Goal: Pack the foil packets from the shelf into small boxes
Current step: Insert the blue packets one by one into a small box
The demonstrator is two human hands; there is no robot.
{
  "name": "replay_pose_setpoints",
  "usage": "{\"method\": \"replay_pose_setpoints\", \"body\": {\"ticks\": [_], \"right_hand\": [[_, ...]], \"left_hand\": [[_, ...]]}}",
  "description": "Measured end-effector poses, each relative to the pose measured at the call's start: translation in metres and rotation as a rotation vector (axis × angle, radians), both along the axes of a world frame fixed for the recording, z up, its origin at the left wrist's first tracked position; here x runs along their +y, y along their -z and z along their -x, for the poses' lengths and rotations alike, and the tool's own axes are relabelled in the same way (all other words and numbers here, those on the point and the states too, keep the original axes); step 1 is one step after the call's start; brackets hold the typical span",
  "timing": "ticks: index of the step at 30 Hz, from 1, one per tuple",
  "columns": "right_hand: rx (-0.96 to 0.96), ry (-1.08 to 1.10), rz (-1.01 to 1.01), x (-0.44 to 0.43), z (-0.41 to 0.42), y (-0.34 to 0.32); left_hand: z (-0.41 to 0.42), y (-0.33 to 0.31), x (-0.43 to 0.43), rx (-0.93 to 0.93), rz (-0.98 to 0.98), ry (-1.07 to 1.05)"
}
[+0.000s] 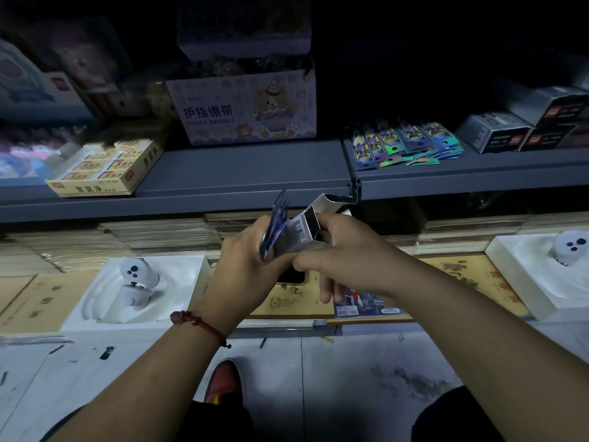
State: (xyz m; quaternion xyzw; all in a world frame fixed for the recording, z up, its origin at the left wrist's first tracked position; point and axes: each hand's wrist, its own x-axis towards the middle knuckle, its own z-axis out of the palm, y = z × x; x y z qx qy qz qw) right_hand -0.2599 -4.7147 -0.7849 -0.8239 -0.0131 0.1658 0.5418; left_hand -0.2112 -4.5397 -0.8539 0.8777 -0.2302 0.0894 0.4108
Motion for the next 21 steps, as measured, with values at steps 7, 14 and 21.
{"method": "replay_pose_setpoints", "body": {"ticks": [7, 14, 21], "right_hand": [[-0.041, -0.012, 0.01, 0.008, 0.003, 0.008], [-0.291, 0.172, 0.079, -0.01, -0.003, 0.007], [-0.555, 0.248, 0.116, -0.016, -0.009, 0.017]], "left_hand": [[-0.006, -0.002, 0.008, 0.013, -0.057, 0.026], [-0.014, 0.0, 0.019, 0.156, -0.074, -0.037], [-0.012, 0.0, 0.017, 0.268, 0.034, -0.012]]}}
